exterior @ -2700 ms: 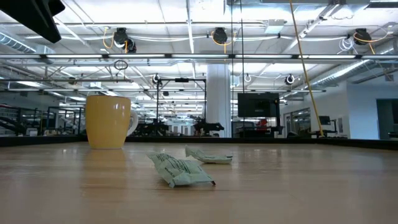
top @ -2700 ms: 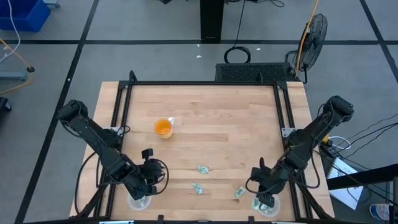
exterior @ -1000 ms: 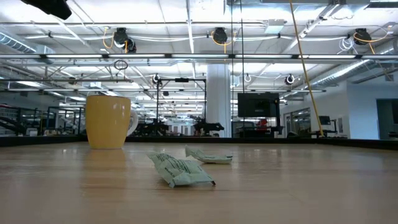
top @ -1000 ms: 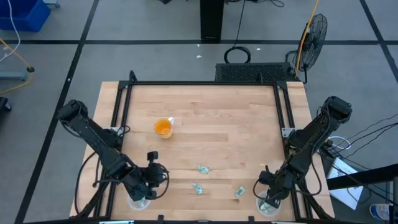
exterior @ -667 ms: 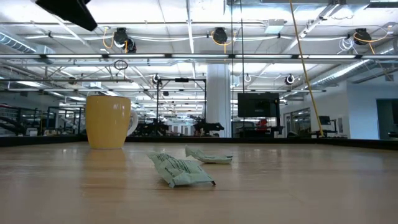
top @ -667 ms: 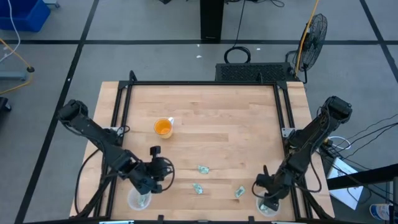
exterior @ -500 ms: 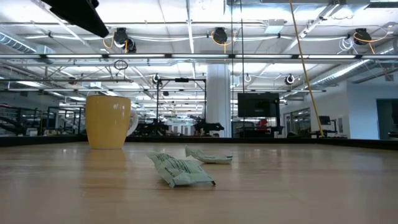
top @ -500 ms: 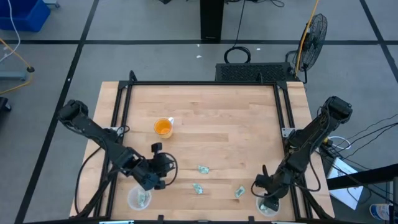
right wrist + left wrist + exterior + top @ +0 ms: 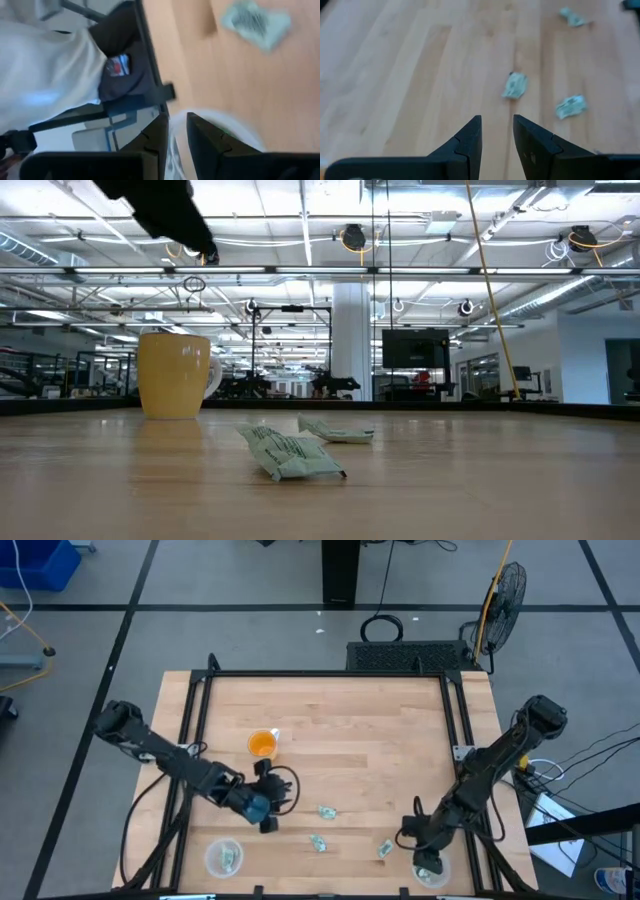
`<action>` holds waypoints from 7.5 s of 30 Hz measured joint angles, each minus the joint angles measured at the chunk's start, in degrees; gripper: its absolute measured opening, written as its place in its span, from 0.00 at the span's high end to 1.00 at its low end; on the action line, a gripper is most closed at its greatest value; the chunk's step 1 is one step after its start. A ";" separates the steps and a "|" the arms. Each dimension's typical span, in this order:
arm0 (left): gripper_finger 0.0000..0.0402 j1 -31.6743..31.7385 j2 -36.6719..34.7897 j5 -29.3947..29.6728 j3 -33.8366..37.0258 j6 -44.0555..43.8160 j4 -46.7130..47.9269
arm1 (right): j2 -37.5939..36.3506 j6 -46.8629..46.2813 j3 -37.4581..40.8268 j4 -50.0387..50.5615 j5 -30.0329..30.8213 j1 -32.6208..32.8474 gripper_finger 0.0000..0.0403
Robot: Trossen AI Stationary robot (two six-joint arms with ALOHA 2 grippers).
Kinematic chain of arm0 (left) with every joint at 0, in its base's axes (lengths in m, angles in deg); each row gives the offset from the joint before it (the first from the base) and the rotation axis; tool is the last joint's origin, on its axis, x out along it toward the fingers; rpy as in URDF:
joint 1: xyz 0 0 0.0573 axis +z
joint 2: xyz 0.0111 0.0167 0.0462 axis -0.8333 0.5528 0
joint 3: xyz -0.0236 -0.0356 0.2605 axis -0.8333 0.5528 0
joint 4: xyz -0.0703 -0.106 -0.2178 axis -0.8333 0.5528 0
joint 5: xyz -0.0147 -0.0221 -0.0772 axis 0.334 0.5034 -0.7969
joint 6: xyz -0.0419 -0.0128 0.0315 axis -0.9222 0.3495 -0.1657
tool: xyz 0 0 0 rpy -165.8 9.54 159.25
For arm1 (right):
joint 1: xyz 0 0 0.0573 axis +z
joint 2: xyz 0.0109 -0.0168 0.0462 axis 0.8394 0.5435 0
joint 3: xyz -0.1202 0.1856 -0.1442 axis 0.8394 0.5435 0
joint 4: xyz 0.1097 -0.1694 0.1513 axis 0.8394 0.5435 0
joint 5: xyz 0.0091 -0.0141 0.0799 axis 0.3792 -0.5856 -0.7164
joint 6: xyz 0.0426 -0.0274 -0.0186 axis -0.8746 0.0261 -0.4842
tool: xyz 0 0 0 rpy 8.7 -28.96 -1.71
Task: Pick and place items into bin
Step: Put the stevia packet into the left transparent bin, then put the stevia packet into the right transparent bin
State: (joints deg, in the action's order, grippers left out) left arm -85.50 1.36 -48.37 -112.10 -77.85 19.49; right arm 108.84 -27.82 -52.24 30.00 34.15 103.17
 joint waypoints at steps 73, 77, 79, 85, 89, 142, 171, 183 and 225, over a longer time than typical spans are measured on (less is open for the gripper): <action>0.71 11.36 29.10 -15.25 0.15 4.33 -30.67 | 0.00 53.71 0.13 -10.77 32.81 -19.88 0.84; 0.71 11.37 29.10 -17.13 0.15 5.74 -31.40 | 0.00 54.73 0.13 -10.75 32.79 -19.88 0.84; 0.71 11.36 29.10 -18.41 0.15 6.13 -31.57 | 0.00 54.73 0.13 -10.75 32.79 -19.88 0.84; 0.71 12.31 29.10 -18.01 0.15 6.15 -31.80 | 0.00 54.73 0.13 -10.75 32.79 -19.88 0.84; 0.71 13.46 29.09 -18.24 0.15 6.87 -32.48 | 0.00 54.73 0.13 -10.75 32.79 -19.88 0.84; 0.80 17.46 33.86 -26.98 0.11 19.95 -44.69 | 0.02 54.93 0.17 -9.14 32.77 -19.86 0.84; 1.00 -4.31 4.94 -18.14 0.15 -5.68 -2.41 | 0.01 54.27 2.31 -7.61 32.77 -19.88 0.84; 1.00 -28.20 4.73 -8.91 0.15 -54.37 11.08 | 0.02 54.25 5.18 -12.34 32.65 -19.88 0.84; 0.88 -30.12 11.68 -19.19 3.43 -65.18 17.75 | 0.02 55.80 5.20 -15.09 30.21 -19.88 0.83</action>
State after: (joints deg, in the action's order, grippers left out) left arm -115.62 13.04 -67.56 -108.67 -143.03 37.25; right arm 108.86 27.99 -47.04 14.91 64.36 83.30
